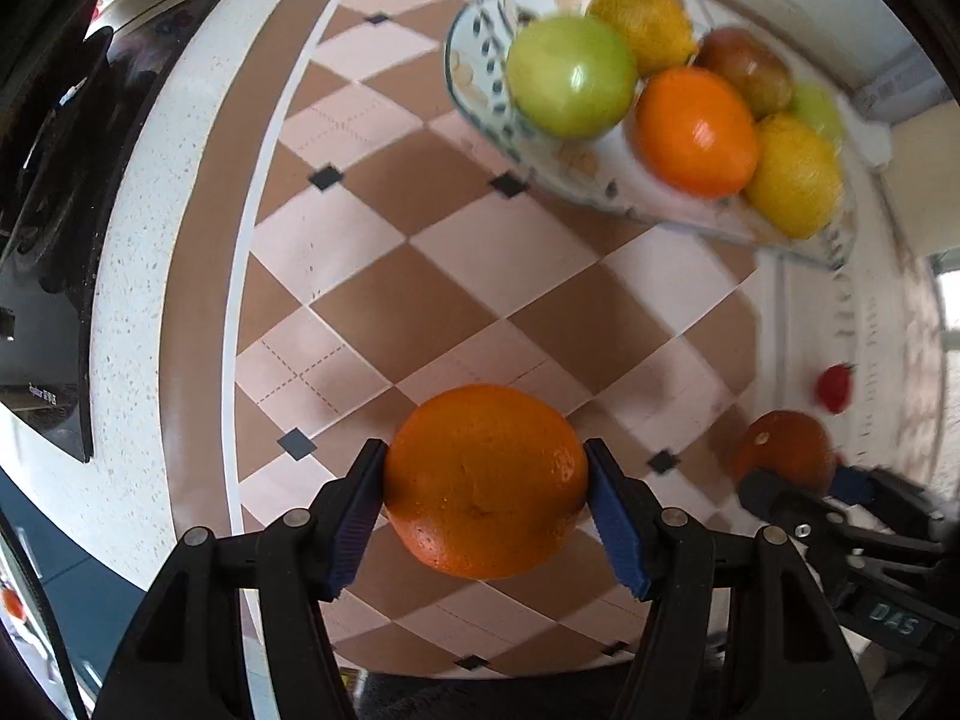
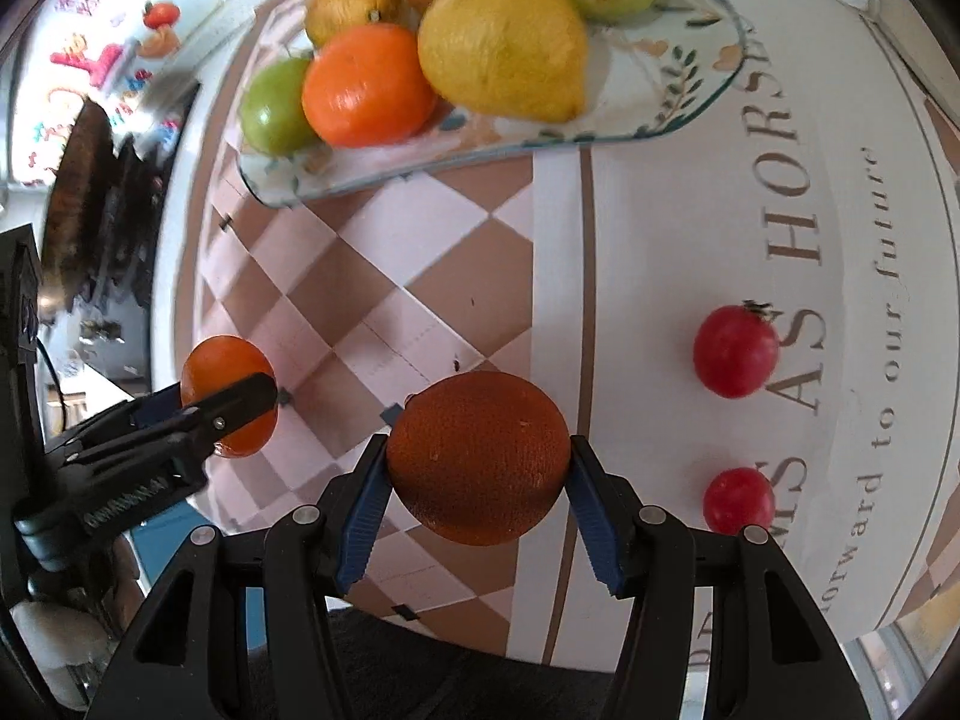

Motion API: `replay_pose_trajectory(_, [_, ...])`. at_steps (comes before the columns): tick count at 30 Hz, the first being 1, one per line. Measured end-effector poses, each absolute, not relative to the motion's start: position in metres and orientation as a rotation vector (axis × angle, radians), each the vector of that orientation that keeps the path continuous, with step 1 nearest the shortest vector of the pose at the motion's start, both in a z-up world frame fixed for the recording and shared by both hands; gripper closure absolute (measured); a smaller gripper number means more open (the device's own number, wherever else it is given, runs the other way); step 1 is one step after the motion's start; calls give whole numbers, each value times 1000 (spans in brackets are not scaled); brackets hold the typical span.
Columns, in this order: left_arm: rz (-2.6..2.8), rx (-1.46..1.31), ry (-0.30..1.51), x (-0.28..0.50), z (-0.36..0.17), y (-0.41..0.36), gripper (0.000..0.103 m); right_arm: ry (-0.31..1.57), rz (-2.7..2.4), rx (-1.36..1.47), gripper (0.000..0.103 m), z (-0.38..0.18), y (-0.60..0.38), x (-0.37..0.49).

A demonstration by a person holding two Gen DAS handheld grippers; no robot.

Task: Organize fruits
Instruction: 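Carry both fruits onto the plate and open both tools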

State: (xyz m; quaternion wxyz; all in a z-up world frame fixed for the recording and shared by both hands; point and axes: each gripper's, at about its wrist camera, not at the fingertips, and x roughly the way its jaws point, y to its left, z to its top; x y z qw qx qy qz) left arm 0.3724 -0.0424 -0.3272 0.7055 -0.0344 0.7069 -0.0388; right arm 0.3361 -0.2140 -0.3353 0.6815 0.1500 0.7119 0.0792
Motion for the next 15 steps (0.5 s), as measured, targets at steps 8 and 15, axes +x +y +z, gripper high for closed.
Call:
replay_pose_trajectory(8, [-163,-216,1413,440,-236,-36,40,1423,123,466,43,-274,-272,362])
replay_pose_trajectory(15, [-118,-135,1411,531,-243,-40,40,1401,15,506,43,-287,-320,414])
